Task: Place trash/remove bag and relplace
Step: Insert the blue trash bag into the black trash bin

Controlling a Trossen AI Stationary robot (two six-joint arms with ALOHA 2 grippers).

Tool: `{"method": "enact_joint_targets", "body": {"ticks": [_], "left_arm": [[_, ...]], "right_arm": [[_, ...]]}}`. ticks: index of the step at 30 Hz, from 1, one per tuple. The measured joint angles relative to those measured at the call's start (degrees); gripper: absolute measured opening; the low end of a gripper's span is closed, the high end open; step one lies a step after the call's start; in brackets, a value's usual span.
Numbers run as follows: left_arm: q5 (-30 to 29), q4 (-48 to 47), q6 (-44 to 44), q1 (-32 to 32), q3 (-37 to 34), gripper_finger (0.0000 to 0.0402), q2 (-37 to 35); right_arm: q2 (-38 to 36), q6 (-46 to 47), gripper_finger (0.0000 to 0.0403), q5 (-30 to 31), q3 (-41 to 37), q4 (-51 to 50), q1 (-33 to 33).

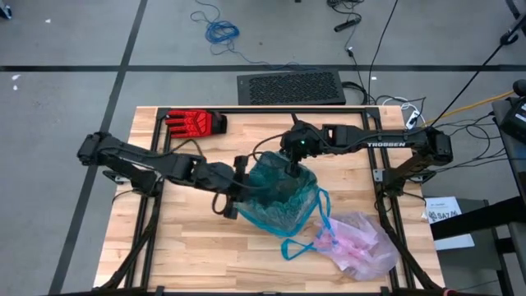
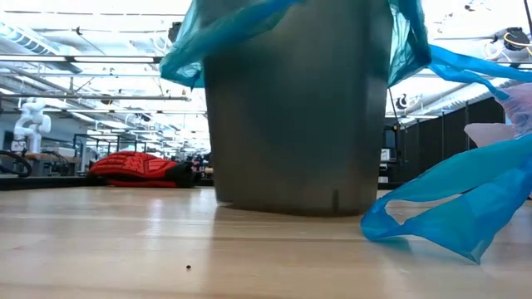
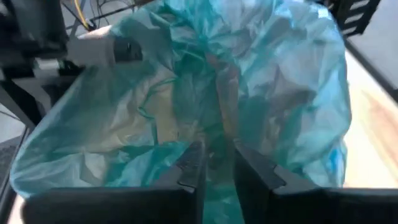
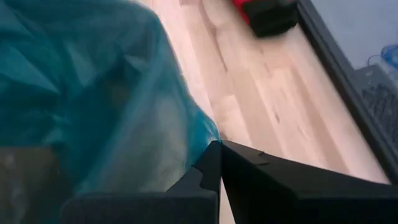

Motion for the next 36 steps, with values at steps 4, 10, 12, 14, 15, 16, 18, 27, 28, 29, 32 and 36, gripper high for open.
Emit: {"method": "enact_joint_targets", "body": {"ticks": [4, 10, 12, 14, 15, 16, 18, 27, 28, 29, 32, 36], "left_arm": [[-0.06, 0.77, 1.44, 1.12, 0.0, 0.0047, 0.66], [0.2, 5.51, 5.67, 2.58, 0.77, 0.0019, -0.14], [1.48, 4.87, 7.53, 2.92, 2.64, 0.0011, -0.11], [4.19, 4.7, 8.63, 3.53, 5.26, 0.0004, 0.32], [5.27, 4.32, 8.75, 4.1, 6.53, 0.0003, 0.75], [5.65, 2.63, 8.76, 4.48, 7.82, 0.0002, 1.07], [5.38, -4.18, 8.72, 4.87, 10.01, 0.0002, 1.52], [0.97, -12.83, 5.37, 5.01, 12.49, 0.0001, -2.09], [0.96, -13.2, 4.74, 5.0, 12.4, 0.0001, -1.9], [0.97, -13.93, 4.14, 4.86, 12.29, 0.0001, -1.82], [0.92, -14.32, 2.59, 4.51, 12.31, 0.0001, -2.02], [0.9, -14.93, 1.11, 3.63, 12.33, 0.0, -1.93]], "right_arm": [[0.0, -0.96, 0.0, -0.01, 2.7, -0.34, 0.01], [0.0, -3.55, 0.0, -0.05, 9.58, -4.14, 0.01], [0.0, -4.27, 0.0, -0.06, 12.44, -6.39, 0.14], [0.0, -5.18, 0.0, 0.43, 15.5, -9.23, 0.68], [0.0, -5.71, 0.0, 1.45, 17.08, -11.11, 1.14], [0.0, -6.49, 0.0, 3.04, 18.84, -13.4, 1.79], [-0.05, -8.37, 0.0, 6.65, 21.85, -17.67, 3.64], [-0.09, -12.59, 0.0, 12.86, 28.1, -24.0, 9.95], [0.15, -12.59, 0.0, 12.94, 28.0, -24.41, 9.64], [0.36, -12.61, 0.0, 13.02, 27.7, -24.23, 9.13], [1.69, -12.93, 0.0, 13.0, 26.8, -23.13, 6.84], [4.33, -14.02, 0.0, 10.81, 25.43, -20.65, 3.5]]}}
